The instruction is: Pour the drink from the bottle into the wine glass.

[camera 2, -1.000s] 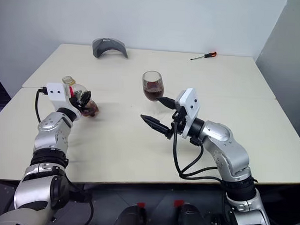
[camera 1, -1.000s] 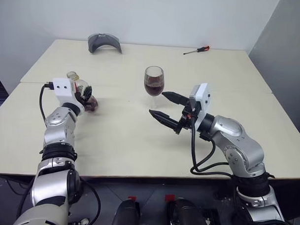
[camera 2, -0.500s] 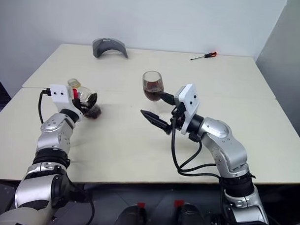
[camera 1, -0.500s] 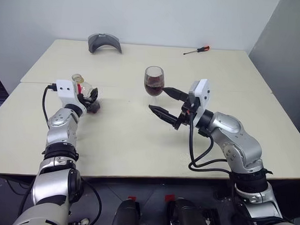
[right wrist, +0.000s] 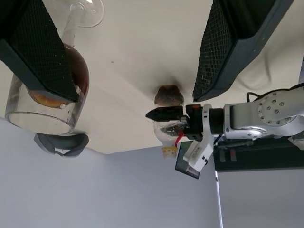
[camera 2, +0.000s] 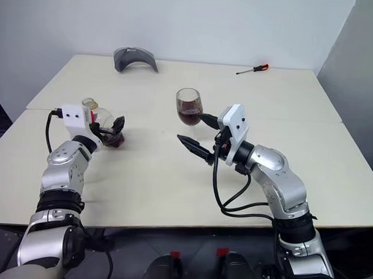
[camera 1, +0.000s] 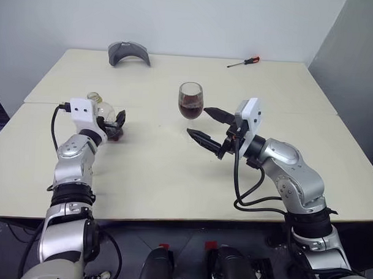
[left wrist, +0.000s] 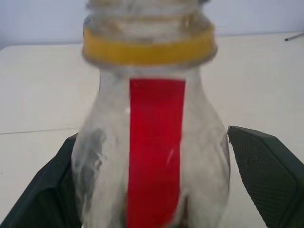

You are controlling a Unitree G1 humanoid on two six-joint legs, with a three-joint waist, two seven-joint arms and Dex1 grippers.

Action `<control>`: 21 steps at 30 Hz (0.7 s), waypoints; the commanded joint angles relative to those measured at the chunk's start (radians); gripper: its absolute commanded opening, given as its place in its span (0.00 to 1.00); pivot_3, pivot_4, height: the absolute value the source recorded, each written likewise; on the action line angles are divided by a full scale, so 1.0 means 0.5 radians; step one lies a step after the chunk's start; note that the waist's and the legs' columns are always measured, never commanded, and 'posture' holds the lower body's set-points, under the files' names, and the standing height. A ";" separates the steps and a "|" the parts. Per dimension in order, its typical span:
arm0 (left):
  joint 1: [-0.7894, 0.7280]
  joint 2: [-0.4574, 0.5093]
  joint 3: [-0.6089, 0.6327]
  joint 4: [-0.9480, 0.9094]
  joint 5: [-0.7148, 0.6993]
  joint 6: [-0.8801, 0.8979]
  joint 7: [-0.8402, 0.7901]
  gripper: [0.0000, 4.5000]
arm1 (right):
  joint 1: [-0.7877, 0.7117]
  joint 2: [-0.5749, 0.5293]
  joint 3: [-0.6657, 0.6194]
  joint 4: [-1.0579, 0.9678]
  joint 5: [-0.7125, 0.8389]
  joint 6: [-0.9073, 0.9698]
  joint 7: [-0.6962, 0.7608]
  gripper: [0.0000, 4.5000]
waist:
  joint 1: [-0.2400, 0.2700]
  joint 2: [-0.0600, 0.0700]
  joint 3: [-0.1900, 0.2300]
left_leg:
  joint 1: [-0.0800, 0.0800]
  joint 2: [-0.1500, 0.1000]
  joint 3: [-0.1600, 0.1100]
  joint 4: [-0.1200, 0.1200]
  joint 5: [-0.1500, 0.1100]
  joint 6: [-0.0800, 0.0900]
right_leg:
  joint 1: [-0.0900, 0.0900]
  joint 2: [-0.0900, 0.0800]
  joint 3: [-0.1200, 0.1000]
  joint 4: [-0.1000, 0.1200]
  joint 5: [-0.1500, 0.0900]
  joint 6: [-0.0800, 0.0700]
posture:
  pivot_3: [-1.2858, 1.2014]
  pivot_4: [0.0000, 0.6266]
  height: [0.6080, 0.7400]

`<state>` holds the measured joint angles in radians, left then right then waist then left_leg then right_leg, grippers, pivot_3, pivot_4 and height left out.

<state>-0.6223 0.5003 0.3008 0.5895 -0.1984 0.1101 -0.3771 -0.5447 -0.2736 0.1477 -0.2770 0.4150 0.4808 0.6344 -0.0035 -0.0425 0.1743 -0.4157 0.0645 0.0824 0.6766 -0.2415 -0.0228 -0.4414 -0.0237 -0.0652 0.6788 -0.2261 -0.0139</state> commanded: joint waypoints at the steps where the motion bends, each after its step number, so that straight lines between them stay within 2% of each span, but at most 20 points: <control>1: 0.022 0.010 0.030 -0.202 -0.041 0.067 0.050 1.00 | -0.038 0.002 -0.031 -0.037 0.007 -0.067 0.025 0.91 | 0.000 0.000 0.000 | 0.000 0.000 0.000 0.000 0.000 0.000 | 0.000 0.000 0.000 0.000 0.000 0.000 | 0.52 0.24 1.00; 16: 0.345 0.038 0.078 -0.811 -0.113 0.420 0.133 1.00 | -0.004 -0.013 -0.052 -0.052 -0.008 -0.086 0.020 0.91 | 0.001 0.000 0.000 | 0.000 0.001 -0.001 -0.002 0.000 0.000 | 0.000 -0.001 0.001 -0.001 0.000 0.000 | 0.52 0.24 1.00; 21: 0.475 -0.011 0.079 -1.090 -0.162 0.595 0.185 1.00 | 0.035 -0.028 -0.067 -0.111 0.031 -0.042 0.022 0.91 | 0.001 0.000 0.000 | 0.000 0.002 0.000 -0.002 0.000 0.000 | 0.000 -0.002 0.002 -0.002 0.000 0.000 | 0.52 0.24 1.00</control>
<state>-0.3945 0.5000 0.3210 0.1193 -0.2636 0.3857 -0.2962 -0.5289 -0.2817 0.1387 -0.2806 0.4152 0.4651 0.6451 -0.0030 -0.0423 0.1744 -0.4156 0.0658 0.0823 0.6748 -0.2416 -0.0227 -0.4416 -0.0246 -0.0640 0.6771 -0.2262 -0.0140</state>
